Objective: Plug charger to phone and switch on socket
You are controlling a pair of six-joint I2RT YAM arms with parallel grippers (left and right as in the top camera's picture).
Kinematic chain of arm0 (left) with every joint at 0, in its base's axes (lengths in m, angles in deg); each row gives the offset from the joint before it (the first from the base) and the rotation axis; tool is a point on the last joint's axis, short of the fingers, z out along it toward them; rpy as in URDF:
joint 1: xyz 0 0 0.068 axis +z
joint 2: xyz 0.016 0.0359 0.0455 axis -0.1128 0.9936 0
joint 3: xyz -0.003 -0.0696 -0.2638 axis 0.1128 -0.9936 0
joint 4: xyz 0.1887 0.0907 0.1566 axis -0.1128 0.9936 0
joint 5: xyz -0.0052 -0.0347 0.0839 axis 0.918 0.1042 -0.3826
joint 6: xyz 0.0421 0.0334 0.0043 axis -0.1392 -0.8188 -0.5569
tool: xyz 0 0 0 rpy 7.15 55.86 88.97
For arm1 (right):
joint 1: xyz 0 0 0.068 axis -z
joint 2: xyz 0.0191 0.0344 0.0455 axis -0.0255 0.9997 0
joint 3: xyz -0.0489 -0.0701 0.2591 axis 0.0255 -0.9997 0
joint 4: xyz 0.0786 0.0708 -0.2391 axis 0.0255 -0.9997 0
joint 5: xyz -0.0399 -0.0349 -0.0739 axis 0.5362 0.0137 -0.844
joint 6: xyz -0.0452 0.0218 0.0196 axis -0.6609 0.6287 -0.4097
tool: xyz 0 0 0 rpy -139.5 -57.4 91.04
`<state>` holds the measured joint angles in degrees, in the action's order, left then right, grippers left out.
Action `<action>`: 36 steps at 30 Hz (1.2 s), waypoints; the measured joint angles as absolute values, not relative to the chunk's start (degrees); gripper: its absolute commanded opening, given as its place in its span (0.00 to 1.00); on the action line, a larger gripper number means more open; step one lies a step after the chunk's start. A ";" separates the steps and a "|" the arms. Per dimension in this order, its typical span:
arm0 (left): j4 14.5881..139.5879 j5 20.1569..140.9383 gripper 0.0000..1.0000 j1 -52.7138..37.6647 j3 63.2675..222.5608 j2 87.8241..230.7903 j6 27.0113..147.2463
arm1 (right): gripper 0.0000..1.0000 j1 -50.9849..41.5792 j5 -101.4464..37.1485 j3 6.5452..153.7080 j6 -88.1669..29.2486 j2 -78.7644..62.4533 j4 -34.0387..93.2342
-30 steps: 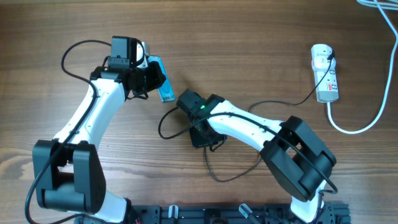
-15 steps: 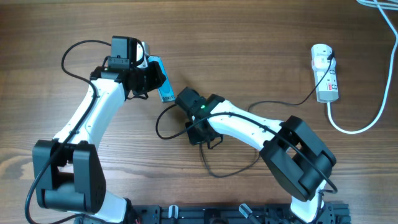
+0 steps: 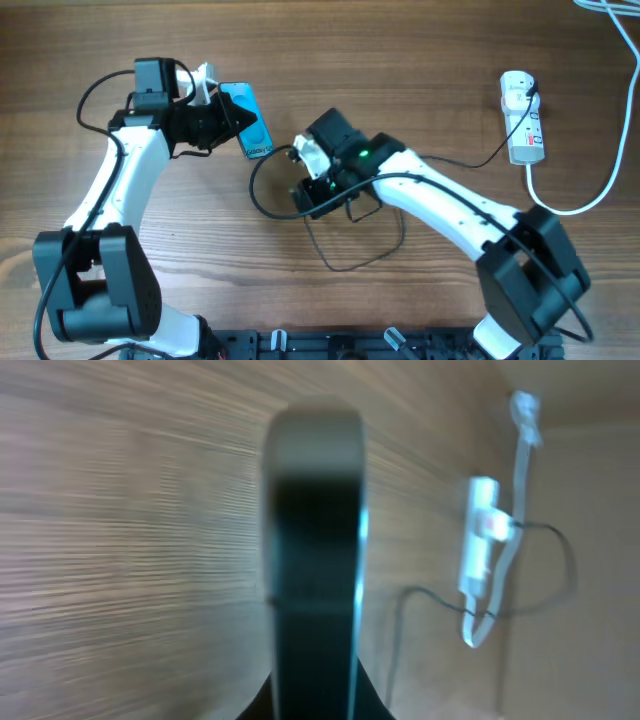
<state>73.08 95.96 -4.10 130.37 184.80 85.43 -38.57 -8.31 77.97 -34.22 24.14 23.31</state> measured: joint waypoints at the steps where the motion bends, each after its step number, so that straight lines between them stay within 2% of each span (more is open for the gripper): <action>1: 72.77 98.19 0.04 -4.26 130.37 184.80 84.56 | 0.04 -37.83 -3.75 77.95 -36.61 24.14 24.19; 8: 71.79 107.04 0.04 -6.18 130.37 184.80 81.09 | 0.04 -37.24 10.94 75.74 -42.05 24.14 33.08; 16: 71.57 116.72 0.04 -4.96 130.37 184.80 75.27 | 0.04 -37.39 17.19 70.15 -36.41 24.14 51.16; 26: 68.18 118.34 0.04 -1.09 127.85 184.80 73.89 | 0.04 -36.30 15.44 69.69 -32.24 24.14 52.69; 36: 68.14 111.80 0.04 0.01 127.68 184.80 78.05 | 0.04 -35.51 10.00 69.60 -28.10 24.14 57.63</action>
<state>68.14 111.80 0.01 127.68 184.80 78.05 -35.51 10.00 69.60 -28.10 24.14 57.63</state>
